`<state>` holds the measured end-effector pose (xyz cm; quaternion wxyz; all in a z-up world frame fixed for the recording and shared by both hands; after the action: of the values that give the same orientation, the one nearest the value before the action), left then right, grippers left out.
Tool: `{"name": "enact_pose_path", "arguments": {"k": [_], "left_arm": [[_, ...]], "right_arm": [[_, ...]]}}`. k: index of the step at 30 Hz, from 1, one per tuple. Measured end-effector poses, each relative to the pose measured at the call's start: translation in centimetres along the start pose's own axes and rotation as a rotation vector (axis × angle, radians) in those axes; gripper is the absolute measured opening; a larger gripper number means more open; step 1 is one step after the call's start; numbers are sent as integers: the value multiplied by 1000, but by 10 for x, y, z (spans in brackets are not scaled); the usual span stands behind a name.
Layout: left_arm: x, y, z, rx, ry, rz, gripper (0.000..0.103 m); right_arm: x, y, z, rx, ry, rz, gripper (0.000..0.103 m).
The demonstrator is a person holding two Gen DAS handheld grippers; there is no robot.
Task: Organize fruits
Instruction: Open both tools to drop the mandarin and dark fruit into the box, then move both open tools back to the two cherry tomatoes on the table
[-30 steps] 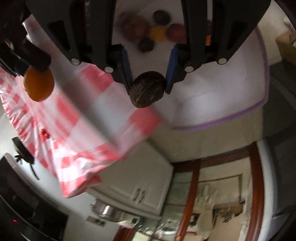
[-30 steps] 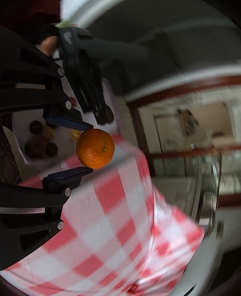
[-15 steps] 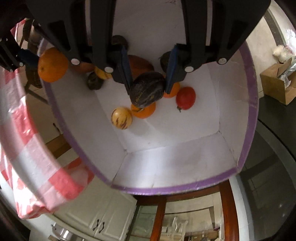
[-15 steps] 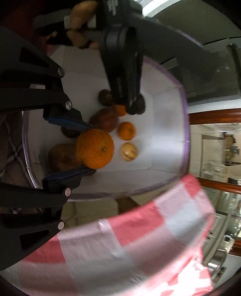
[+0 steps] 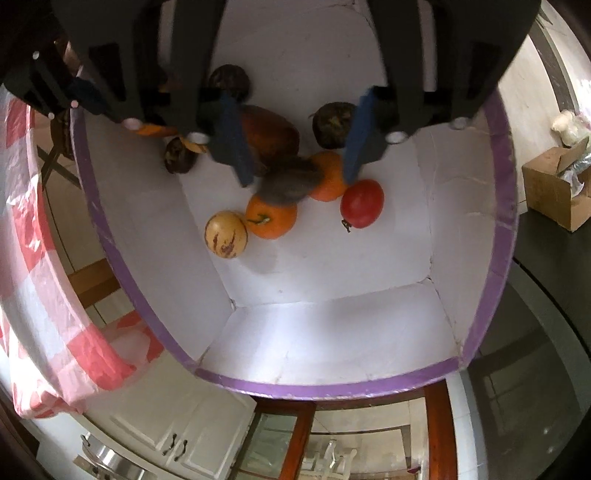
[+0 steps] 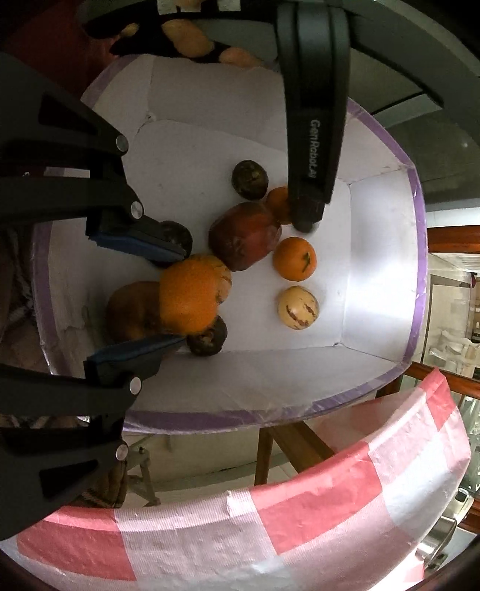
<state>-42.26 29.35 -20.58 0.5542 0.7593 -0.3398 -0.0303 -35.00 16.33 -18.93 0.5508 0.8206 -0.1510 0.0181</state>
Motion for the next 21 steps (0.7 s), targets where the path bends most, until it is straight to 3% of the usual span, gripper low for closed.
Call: {"name": "enact_pose_path", "arguments": {"k": [1,3,14,21], "left_arm": [[-1,1,-1,6,4,0,74],[-1,4,-3,27,13,0,80],[6,6,-4,47,19,33,87],[14,27,-21,131,-19,25,90]], "right_arm": [[1,2,-1,6,-5,0,61],[3,2,-2,17,-15,-1,66],[12,23,-14,96,-63,-6,69],[28,66,-34,230,-140,-57,69]]}}
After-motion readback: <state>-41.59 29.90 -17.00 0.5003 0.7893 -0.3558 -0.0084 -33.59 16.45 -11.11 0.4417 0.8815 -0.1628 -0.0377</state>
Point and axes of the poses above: each gripper's, at about its wrist camera, not at the fingertips, and y roughly against the way its jaws point, x to its right, z to its underside, the point moved 8 cm from there along -y, roughly the way its jaws point, and after that the axes turned 7 degrees about z, right-handed, at the moved point
